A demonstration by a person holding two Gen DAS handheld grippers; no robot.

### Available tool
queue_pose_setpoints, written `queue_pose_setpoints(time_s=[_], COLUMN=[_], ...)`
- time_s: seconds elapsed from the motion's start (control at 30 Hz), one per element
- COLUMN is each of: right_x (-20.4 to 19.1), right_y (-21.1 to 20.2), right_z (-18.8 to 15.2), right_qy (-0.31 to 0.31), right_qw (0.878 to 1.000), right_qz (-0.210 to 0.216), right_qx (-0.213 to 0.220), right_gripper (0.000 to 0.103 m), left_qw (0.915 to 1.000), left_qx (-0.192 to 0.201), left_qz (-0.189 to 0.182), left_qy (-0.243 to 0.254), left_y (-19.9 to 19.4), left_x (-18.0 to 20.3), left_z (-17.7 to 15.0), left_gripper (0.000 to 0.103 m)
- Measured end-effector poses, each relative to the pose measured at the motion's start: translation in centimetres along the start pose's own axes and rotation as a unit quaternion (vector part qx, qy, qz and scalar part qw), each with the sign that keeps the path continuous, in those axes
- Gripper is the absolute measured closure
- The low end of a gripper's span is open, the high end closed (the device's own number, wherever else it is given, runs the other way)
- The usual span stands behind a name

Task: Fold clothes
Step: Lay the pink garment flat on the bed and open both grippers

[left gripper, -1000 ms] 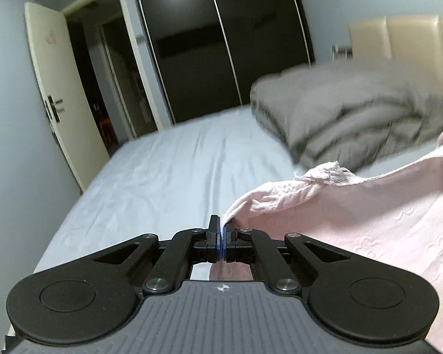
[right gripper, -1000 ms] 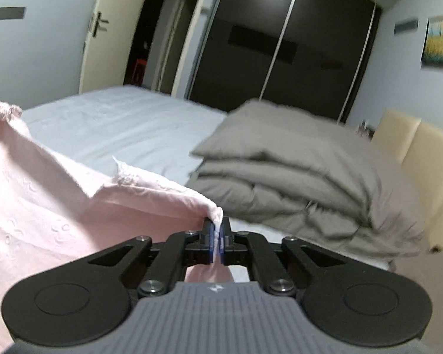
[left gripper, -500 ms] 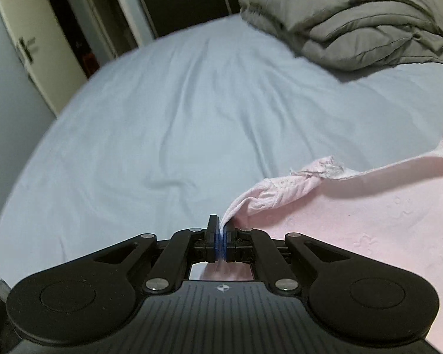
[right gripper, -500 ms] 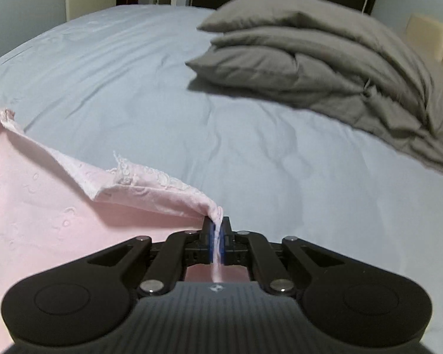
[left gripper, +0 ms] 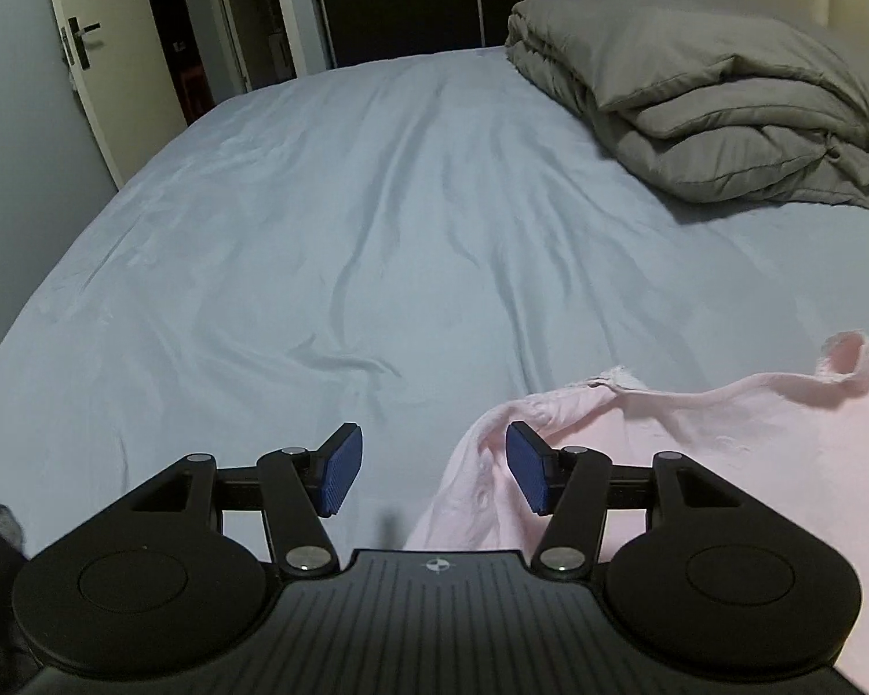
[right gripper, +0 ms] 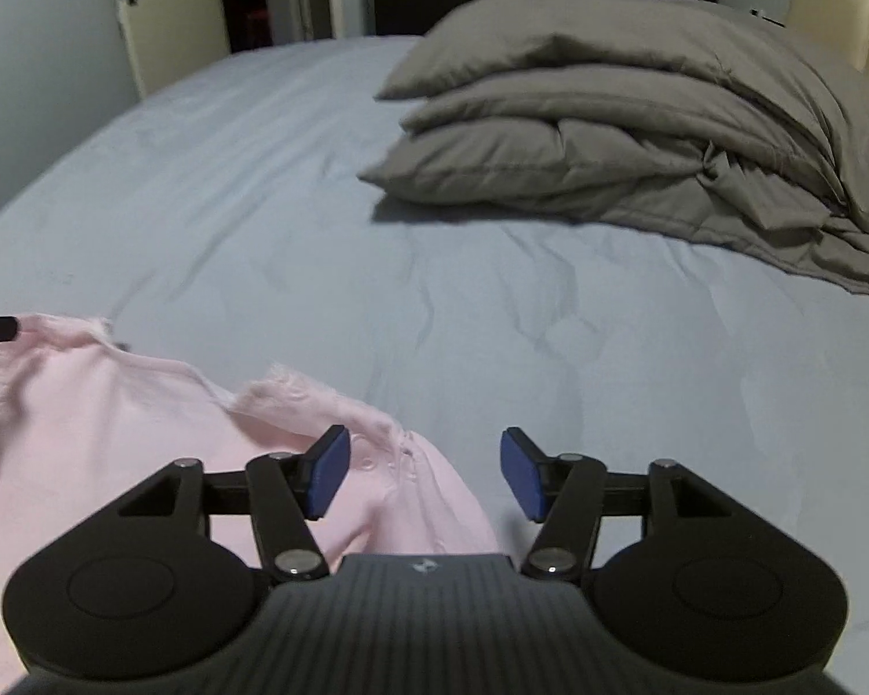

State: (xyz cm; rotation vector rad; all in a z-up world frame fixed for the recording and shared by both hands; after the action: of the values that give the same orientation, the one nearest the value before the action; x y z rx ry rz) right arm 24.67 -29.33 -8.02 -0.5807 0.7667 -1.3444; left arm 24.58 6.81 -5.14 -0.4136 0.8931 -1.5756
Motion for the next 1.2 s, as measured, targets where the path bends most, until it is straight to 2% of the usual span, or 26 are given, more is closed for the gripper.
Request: queue_pose_setpoints(time_s=[0.13,0.23,0.5,0.67,0.8,0.97,1.2], right_x=[1.0,1.8,2.9,3.0,2.6,0.3,-2.0], right_y=[-3.7,-5.8,-10.5,-13.3,-14.8,-15.5,-15.4], right_z=[-0.3,-1.2,-4.7,-6.8,-9.3,-14.0,-19.7], right_qy=[-0.012,-0.008,-0.008,-0.004,0.019,0.023,0.026], right_qw=[1.0,1.0,0.998,0.998,0.997,0.997,0.995], right_qz=[0.008,0.012,0.021,0.027,0.02,0.002,0.007], right_qx=[-0.005,-0.017,-0.06,-0.061,-0.065,-0.069,-0.091], right_gripper=[0.038,0.038,0.037,0.037,0.036,0.032,0.031], left_qw=[0.9999,0.9998,0.9988,0.9988,0.9985,0.9966,0.9913], left_qx=[0.007,0.007,0.002,-0.005,-0.024,-0.059,-0.108], left_qz=[-0.01,-0.014,-0.024,-0.031,-0.043,-0.058,-0.074], left_qy=[-0.005,0.011,0.043,0.038,0.026,0.009,-0.014], left_y=[-1.9,-3.5,-9.1,-12.2,-13.7,-14.5,-14.9], left_x=[-0.5,-0.4,-0.3,-0.5,-0.4,0.0,0.8], left_z=[-0.1,-0.6,-2.5,-4.0,-6.2,-9.7,-15.0], left_gripper=[0.049,0.049,0.049,0.049,0.049,0.049,0.049])
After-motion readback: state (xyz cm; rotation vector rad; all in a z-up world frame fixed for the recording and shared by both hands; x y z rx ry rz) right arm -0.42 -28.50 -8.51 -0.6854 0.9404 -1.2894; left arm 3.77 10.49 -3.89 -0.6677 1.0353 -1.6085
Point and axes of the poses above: each gripper's, at about its wrist camera, not at the fingertips, and y roughly the way its jaws point, x to its right, z to its top, the point moved 2 cm from there along y, roughly the way its jaws point, and after that the axes turned 8 degrees about y, right-handed, at the moved point
